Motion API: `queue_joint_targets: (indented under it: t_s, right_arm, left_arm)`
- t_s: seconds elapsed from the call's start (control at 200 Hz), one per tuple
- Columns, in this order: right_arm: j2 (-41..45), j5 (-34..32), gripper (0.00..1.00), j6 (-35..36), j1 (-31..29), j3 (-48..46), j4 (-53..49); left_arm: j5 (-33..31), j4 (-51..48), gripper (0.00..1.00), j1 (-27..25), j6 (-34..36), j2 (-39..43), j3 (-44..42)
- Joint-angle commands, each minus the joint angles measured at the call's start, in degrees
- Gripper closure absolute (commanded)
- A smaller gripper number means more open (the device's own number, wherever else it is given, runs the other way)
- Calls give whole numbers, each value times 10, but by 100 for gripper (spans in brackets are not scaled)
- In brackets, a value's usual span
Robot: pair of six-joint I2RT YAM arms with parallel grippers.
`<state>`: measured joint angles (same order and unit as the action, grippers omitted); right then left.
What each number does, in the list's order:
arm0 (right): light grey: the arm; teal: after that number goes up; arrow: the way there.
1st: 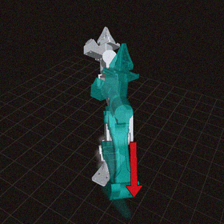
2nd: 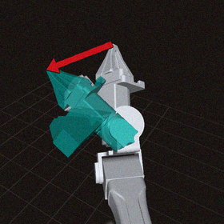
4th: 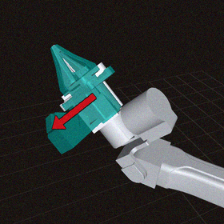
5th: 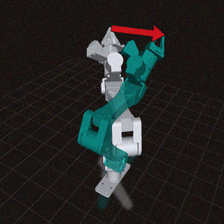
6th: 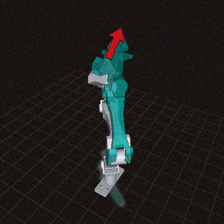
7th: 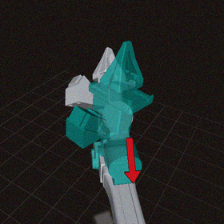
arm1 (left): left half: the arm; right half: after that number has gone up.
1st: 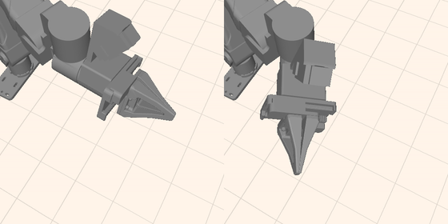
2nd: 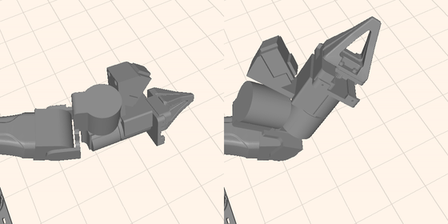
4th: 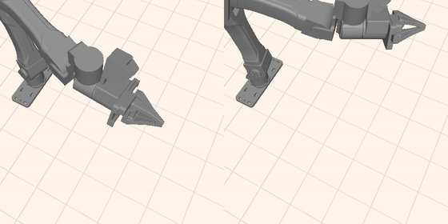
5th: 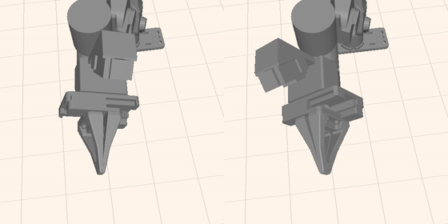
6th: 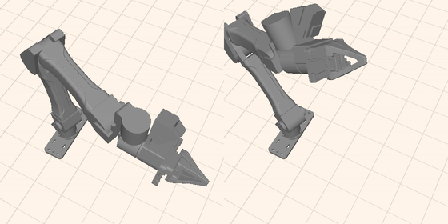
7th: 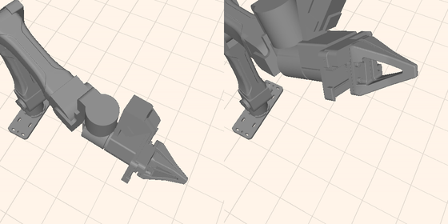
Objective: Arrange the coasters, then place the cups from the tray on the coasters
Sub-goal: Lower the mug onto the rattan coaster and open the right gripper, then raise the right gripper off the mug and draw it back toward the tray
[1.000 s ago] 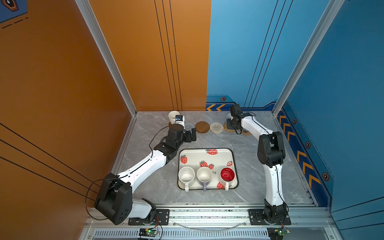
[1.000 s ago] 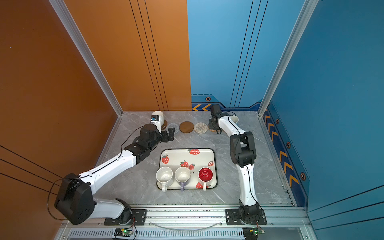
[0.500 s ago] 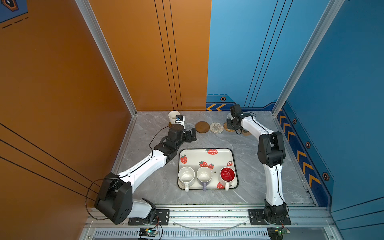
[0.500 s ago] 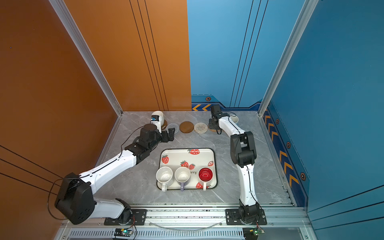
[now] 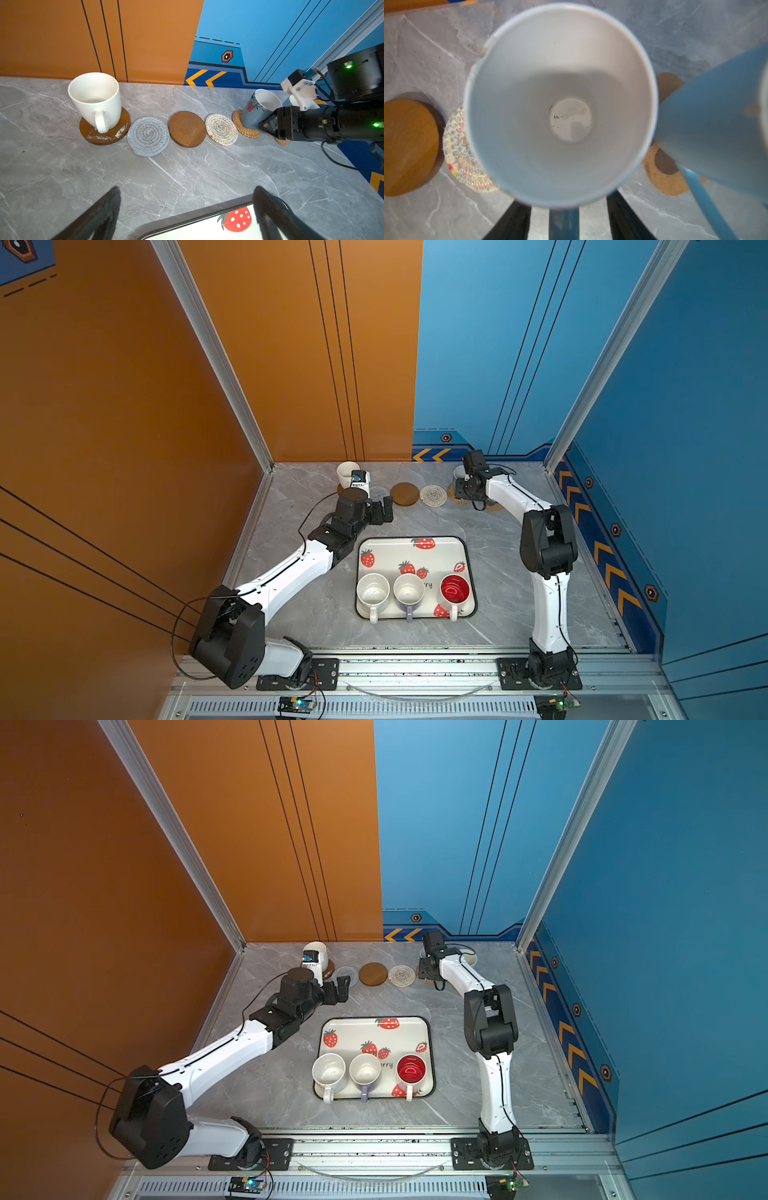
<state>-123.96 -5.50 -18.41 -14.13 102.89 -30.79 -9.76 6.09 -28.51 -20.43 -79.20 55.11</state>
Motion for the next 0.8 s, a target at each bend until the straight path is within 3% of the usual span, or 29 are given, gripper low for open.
queue_joint_targets:
  t_s: [0.0, 0.506, 0.626, 0.791]
  right_arm:
    - [48, 6, 34, -3, 2, -22, 8]
    - [229, -3, 28, -1, -68, -81, 41]
    - [282, -18, 29, -23, -99, -117, 91]
    - [357, -28, 33, -97, -135, -229, 237]
  left_arm:
    - [13, 3, 0, 3, 5, 8, -4]
    - [9, -10, 0, 2, 6, 35, -11]
    - [4, -14, 0, 2, 4, 38, -11]
    - [2, -28, 0, -1, -2, 41, -4]
